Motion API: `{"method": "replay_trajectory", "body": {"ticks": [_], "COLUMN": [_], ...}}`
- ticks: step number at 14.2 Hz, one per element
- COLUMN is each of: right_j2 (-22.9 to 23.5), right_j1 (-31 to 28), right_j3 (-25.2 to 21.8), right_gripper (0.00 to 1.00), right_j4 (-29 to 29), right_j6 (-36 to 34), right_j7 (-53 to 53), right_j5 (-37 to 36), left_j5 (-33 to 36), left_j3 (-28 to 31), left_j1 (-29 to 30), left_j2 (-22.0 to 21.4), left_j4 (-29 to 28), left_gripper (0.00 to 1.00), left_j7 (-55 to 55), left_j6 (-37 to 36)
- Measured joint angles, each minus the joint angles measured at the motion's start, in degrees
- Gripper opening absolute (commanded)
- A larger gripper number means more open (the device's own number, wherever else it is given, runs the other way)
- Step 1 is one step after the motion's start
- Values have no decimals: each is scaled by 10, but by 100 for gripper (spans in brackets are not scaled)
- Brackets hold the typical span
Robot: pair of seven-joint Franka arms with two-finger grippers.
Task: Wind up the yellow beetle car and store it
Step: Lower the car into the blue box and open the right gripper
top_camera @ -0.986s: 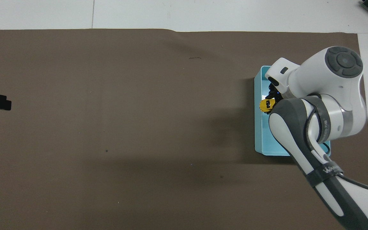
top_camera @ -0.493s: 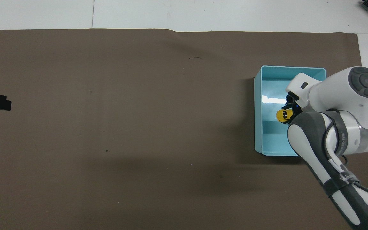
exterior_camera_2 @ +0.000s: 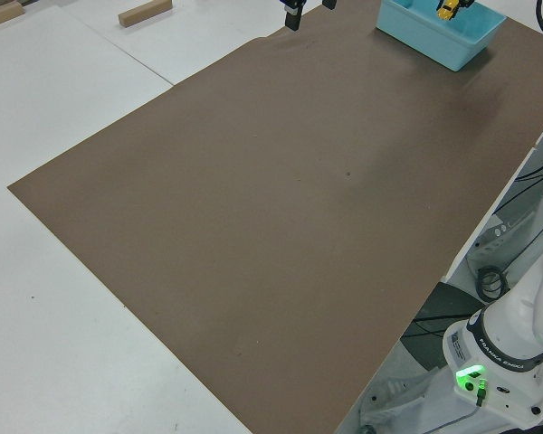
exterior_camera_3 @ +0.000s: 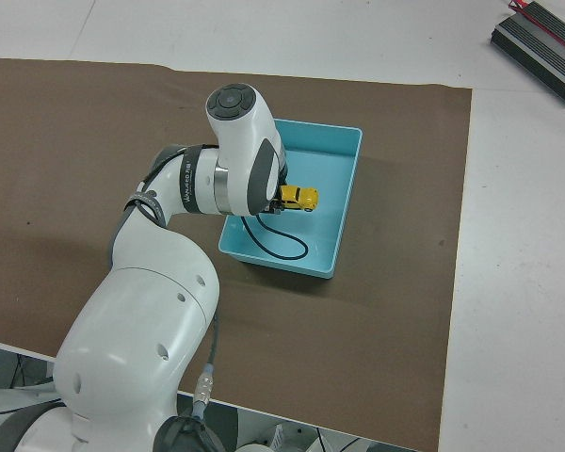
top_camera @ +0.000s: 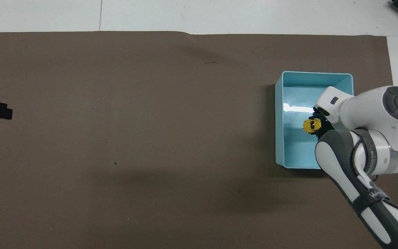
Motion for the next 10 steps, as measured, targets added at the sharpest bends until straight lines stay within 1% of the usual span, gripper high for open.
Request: {"method": "replay_trajectory", "body": {"ticks": [2,6,10], "right_j2": [0,7,21], "right_j1": [1,3,1], "right_j3": [0,2,2], "right_gripper": [15,15,15], "right_j4": [-15,-48,-58], "right_j6": [17,74,103], "right_j7": [0,0,-2], "right_j5": [0,0,0], "left_j5": [0,0,0], "left_j3": [0,0,0], "left_j1": [0,0,0], "left_j2": [0,0,0], "left_j4": [0,0,0], "left_gripper": [100,100,100], "left_j7": [0,0,0], "left_j6": [0,0,0]}}
